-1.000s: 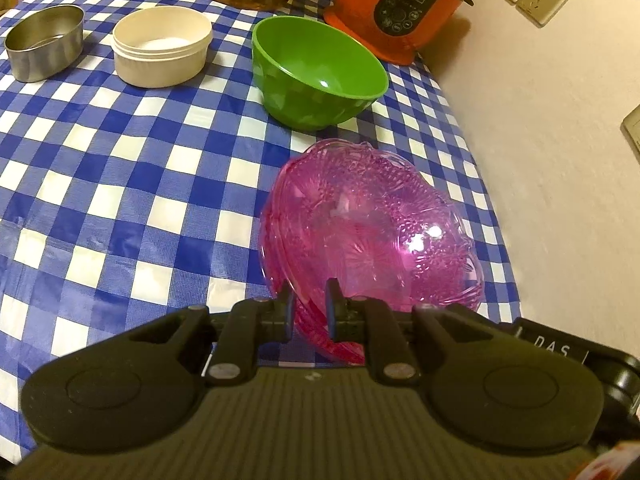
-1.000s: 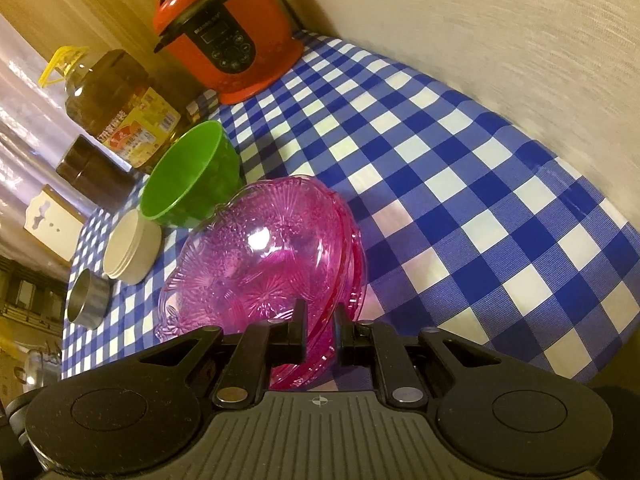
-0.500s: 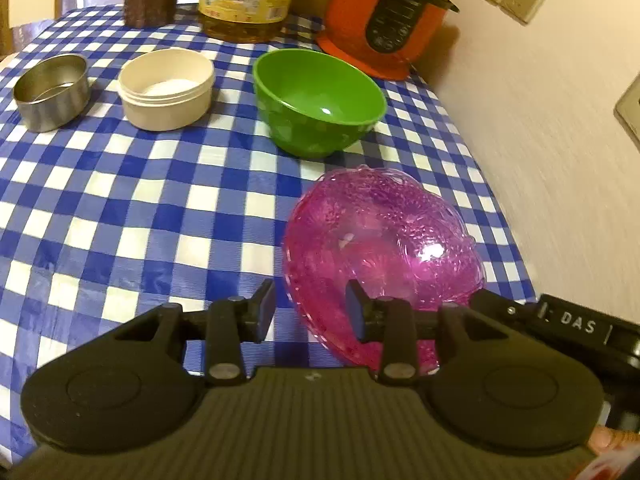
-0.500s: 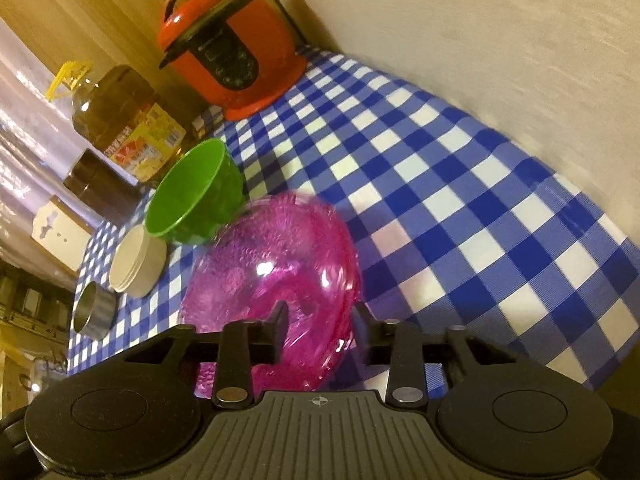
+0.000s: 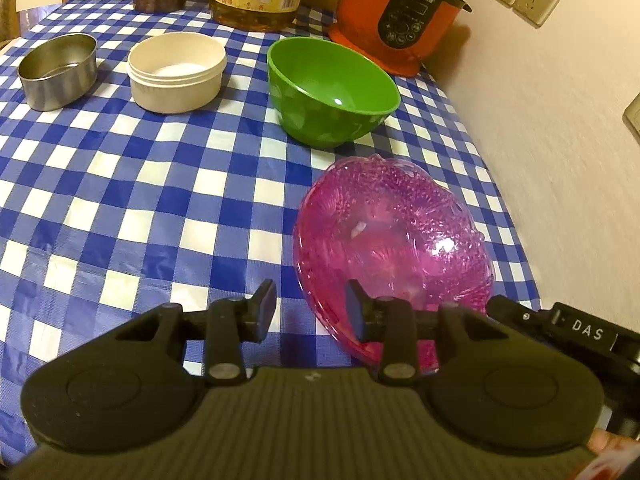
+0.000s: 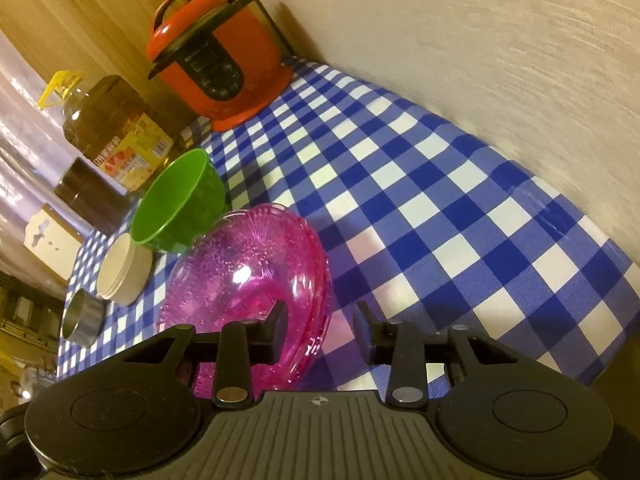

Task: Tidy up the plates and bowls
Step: 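Lower the pink plate onto the placed plate and open both grippers, then withdraw both grippers up and away from the pink plate stack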

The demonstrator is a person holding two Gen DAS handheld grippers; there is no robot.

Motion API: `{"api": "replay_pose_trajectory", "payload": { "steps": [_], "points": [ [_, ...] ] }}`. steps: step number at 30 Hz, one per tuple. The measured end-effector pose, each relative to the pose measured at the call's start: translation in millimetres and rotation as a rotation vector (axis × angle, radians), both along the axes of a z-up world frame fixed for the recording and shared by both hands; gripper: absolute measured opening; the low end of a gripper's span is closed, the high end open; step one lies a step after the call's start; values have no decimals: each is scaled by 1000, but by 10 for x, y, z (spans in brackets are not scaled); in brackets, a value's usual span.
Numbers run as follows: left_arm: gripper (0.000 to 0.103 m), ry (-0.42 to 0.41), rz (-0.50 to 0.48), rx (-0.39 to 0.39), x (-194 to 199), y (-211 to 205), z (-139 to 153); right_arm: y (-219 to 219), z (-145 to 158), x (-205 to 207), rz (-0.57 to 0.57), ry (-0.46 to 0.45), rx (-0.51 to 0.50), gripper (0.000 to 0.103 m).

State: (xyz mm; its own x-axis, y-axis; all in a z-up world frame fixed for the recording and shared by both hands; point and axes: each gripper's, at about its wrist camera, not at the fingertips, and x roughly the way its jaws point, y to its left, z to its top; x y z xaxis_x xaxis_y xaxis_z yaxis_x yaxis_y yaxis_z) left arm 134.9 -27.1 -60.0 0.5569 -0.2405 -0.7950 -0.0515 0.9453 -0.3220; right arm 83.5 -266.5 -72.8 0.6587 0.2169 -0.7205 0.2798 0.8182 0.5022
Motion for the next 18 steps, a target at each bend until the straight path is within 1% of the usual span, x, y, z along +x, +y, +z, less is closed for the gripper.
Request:
{"api": "replay_pose_trajectory", "payload": {
  "steps": [6,13,18],
  "points": [
    [34,-2,6,-2,-33,18,-1,20,1,0,2,2,-3,38],
    [34,-13,6,-12,-138,45,75,116,132,-72,25,-17,-47,38],
    [34,-22,5,-5,-249,84,138,194,215,-150,48,-16,-59,38]
  ]
}}
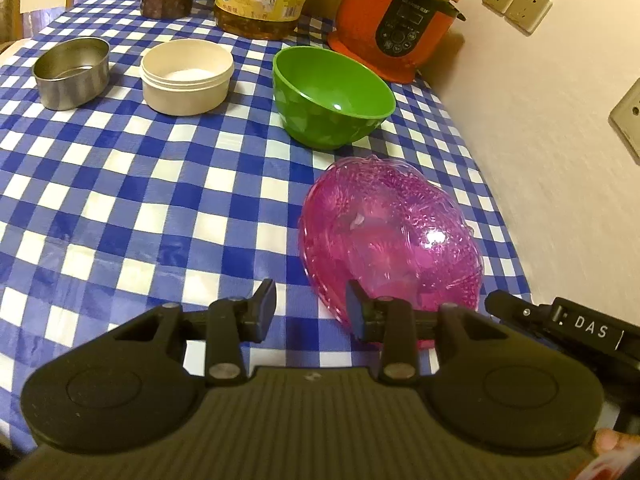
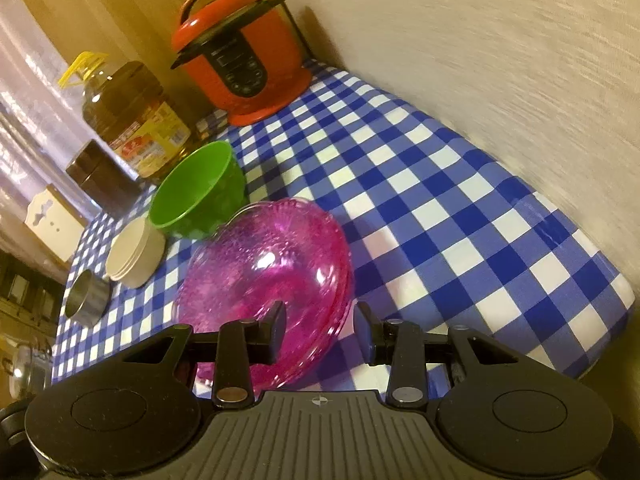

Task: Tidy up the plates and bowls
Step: 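Withdraw both grippers up and away from the pink plate stack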

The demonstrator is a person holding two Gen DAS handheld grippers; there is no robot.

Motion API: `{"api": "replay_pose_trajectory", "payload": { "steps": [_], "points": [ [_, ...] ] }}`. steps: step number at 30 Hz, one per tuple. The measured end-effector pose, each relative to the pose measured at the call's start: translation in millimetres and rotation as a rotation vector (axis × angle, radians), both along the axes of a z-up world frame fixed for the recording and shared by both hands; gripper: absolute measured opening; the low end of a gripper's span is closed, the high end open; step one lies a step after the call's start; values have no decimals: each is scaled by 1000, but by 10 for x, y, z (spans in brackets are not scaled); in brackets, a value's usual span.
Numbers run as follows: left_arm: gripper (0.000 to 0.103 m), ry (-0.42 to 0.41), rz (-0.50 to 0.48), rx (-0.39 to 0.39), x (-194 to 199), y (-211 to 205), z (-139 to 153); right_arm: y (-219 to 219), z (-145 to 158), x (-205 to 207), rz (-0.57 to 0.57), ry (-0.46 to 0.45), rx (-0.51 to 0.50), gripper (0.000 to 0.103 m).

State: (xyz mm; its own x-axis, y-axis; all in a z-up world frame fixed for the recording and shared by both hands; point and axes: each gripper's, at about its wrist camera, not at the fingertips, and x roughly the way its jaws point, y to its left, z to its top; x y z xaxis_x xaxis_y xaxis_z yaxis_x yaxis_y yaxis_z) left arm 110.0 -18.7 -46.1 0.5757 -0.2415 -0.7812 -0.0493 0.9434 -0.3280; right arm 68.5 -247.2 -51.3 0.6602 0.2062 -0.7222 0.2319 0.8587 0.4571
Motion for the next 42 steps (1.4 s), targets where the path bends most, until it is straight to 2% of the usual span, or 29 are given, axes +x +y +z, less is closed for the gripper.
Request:
{"api": "replay_pose_trajectory", "payload": {
  "steps": [9,25,42],
  "points": [
    [34,-27,13,25,-210,161,179,261,140,-150,72,-3,2,38],
    [36,-76,132,58,-399,717,496,783,440,-192,196,-53,-12,38],
    [37,-84,185,47,-318,1024,501,1092,508,-5,255,-70,-11,38]
  ]
}}
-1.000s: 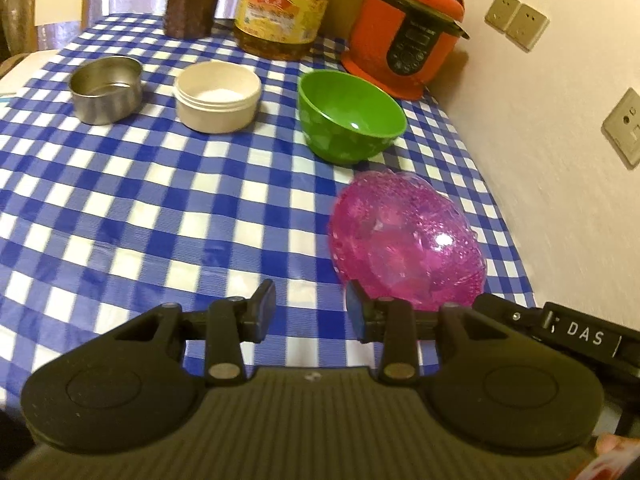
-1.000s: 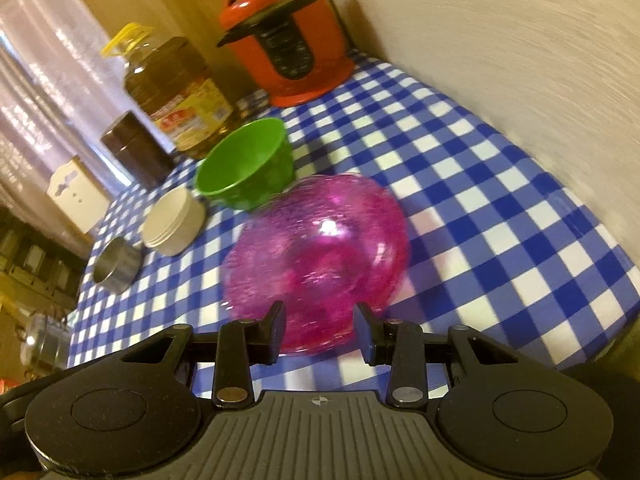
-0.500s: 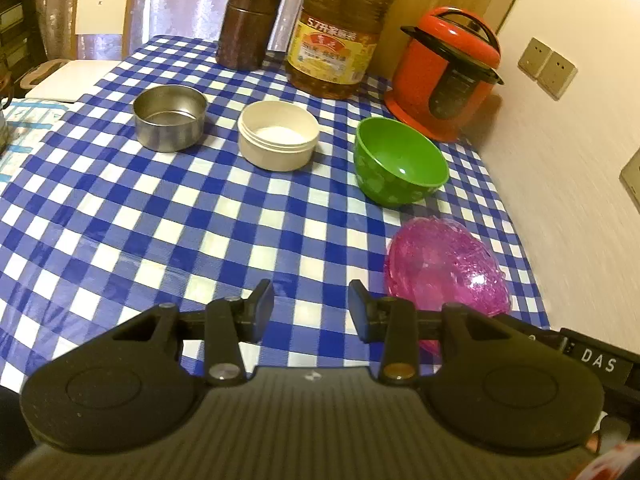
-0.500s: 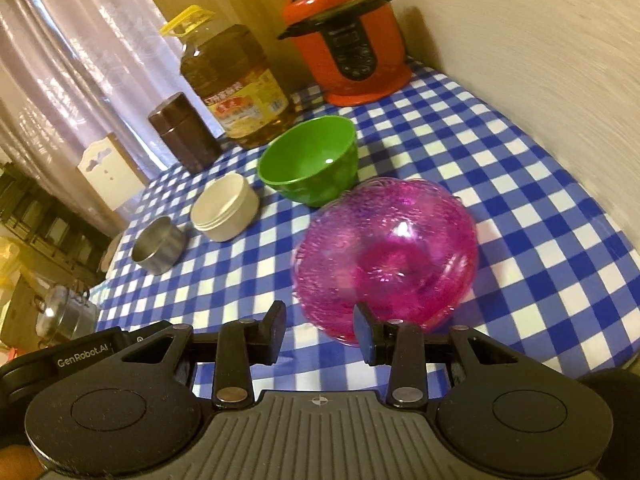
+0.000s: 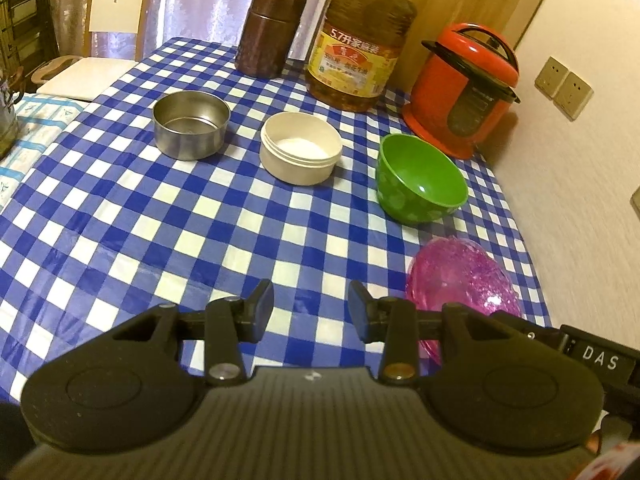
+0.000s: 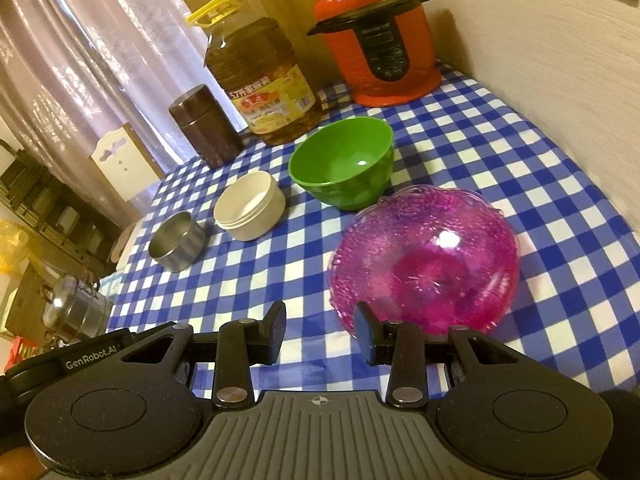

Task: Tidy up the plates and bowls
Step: 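Withdraw both grippers up and away from the pink plate stack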

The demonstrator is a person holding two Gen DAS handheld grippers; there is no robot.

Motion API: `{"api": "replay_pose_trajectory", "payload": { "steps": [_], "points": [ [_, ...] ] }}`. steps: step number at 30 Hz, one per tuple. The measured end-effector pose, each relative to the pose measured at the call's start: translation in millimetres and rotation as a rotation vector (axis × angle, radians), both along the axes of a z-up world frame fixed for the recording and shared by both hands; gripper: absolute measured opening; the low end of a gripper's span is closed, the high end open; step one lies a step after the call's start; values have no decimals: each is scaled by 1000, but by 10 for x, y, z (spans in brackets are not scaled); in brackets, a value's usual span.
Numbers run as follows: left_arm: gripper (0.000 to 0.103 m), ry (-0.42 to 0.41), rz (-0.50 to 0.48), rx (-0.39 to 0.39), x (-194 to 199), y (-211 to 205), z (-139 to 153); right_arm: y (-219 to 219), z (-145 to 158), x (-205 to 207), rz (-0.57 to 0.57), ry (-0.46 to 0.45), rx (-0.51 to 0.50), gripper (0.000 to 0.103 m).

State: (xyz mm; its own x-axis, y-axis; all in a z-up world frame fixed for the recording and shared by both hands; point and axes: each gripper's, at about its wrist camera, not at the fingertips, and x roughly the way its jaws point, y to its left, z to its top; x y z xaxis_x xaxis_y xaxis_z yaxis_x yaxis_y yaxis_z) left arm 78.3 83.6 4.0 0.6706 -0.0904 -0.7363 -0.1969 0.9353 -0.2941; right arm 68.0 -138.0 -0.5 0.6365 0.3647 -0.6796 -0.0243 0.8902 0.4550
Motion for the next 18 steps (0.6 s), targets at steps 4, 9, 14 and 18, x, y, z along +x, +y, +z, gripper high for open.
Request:
{"api": "replay_pose_trajectory", "payload": {
  "steps": [4,9,14,18],
  "points": [
    [37,-3,21,-15,136,124,-19,85,-4,137,7,0,6,38],
    [37,-9,48,-33,390,297,-55,228,-10,396,20,-5,14,38],
    [37,-12,70,-55,702,473,-141,397,-69,739,31,-7,24,38],
    [37,-16,87,-75,981,626,-258,529,-161,1008,30,-7,34,38]
  ]
}}
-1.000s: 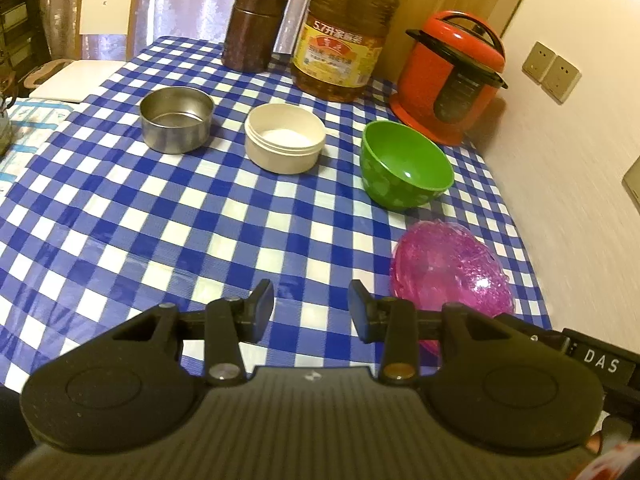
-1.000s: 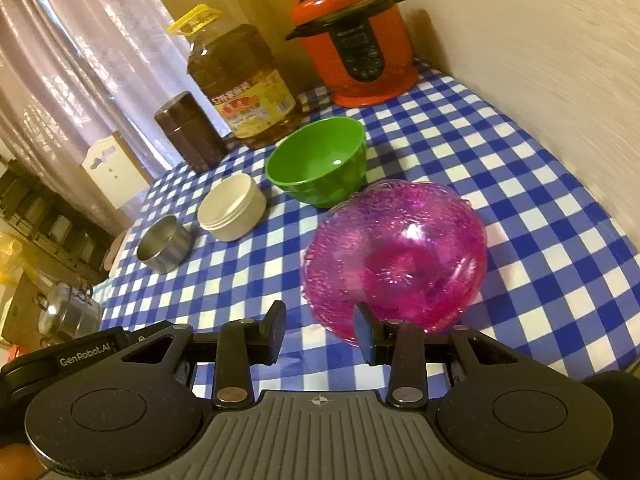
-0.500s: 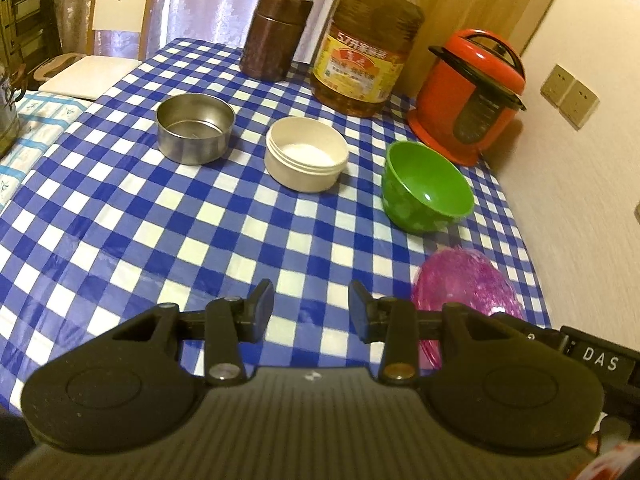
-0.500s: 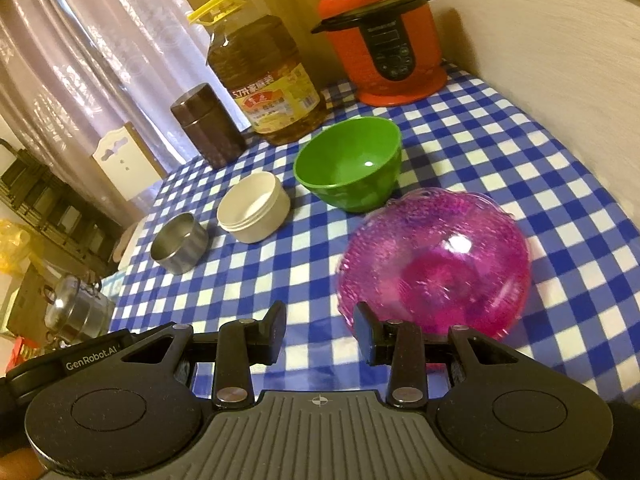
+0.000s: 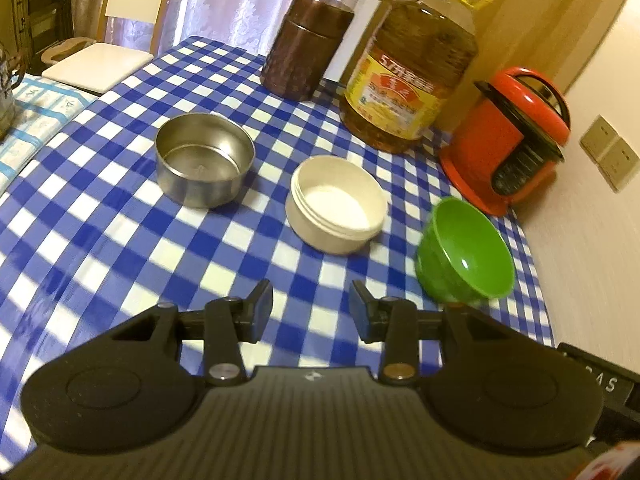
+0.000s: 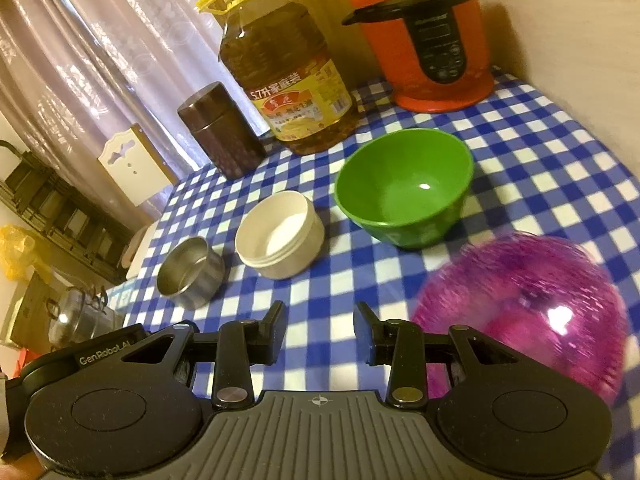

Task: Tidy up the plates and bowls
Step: 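Withdraw both grippers up and away from the pink plate stack, then move both grippers to the cream-white bowl stack and close on its rim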

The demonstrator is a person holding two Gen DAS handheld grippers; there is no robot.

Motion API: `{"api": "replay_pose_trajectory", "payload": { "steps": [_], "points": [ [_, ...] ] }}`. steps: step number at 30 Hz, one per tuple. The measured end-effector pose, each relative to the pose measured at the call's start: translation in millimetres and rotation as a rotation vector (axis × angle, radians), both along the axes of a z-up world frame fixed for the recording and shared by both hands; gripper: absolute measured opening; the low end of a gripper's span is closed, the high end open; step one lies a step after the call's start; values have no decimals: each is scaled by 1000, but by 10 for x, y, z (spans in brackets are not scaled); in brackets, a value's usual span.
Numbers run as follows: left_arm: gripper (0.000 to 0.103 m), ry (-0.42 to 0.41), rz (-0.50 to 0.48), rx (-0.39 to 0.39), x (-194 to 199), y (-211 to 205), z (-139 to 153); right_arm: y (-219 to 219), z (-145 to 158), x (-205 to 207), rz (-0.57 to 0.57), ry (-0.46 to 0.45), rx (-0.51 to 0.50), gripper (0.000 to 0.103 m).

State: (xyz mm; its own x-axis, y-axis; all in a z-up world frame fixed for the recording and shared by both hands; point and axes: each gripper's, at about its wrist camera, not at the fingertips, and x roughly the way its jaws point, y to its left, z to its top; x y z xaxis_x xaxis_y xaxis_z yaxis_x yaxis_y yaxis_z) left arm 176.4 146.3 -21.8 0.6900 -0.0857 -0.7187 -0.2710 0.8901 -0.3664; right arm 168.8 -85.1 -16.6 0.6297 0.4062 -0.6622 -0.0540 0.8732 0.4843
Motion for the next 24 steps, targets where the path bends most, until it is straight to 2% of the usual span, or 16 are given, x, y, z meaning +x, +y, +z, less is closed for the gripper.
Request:
{"api": "replay_pose_trajectory", "payload": {
  "steps": [11,24],
  "points": [
    [37,-19,16,-66,619,307,-386,312,-369,669,-22,5,37,38],
    [36,-37,66,-159,1034,434,-748,416,-670,1143,-50,16,54,38]
  ]
}}
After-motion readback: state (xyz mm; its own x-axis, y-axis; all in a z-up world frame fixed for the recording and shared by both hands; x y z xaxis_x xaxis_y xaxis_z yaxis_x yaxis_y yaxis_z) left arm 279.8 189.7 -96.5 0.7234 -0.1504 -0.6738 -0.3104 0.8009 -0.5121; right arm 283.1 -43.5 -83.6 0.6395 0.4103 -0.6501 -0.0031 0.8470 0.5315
